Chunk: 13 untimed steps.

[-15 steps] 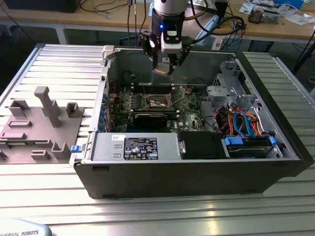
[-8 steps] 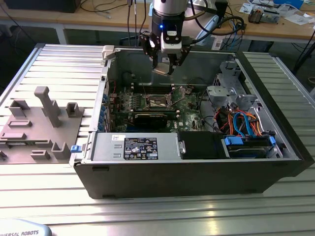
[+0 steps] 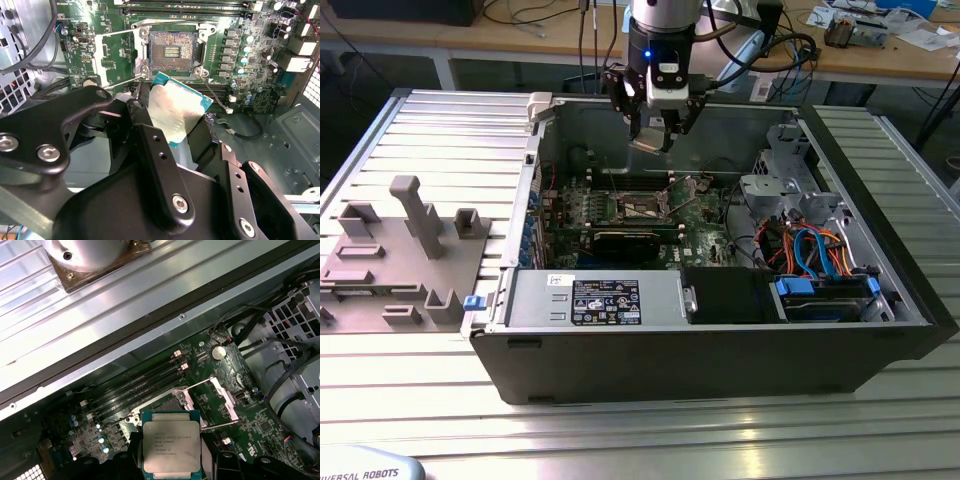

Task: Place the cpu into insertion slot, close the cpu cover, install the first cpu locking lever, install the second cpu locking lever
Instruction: 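Place the cpu into insertion slot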

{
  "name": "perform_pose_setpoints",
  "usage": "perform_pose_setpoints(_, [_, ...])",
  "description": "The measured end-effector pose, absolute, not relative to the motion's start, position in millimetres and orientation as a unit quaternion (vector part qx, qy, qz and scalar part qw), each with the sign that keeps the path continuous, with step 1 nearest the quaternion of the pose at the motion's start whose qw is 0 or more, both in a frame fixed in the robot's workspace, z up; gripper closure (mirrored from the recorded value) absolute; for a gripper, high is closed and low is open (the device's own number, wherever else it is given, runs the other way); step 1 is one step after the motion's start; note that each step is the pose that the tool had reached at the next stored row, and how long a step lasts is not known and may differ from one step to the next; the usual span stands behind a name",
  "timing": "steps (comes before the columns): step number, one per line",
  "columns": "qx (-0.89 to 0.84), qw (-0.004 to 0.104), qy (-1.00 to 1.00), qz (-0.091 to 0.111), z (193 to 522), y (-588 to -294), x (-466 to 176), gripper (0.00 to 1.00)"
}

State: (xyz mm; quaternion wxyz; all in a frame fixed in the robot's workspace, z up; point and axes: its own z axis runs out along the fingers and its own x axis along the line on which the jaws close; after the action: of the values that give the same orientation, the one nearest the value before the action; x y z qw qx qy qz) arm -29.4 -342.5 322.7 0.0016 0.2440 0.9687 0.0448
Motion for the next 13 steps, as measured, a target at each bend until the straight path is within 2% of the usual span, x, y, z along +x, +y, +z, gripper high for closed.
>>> perform_pose_setpoints(13, [0.248,0.002,0.968,0.045,322.4,-342.5,-29.4,0.45])
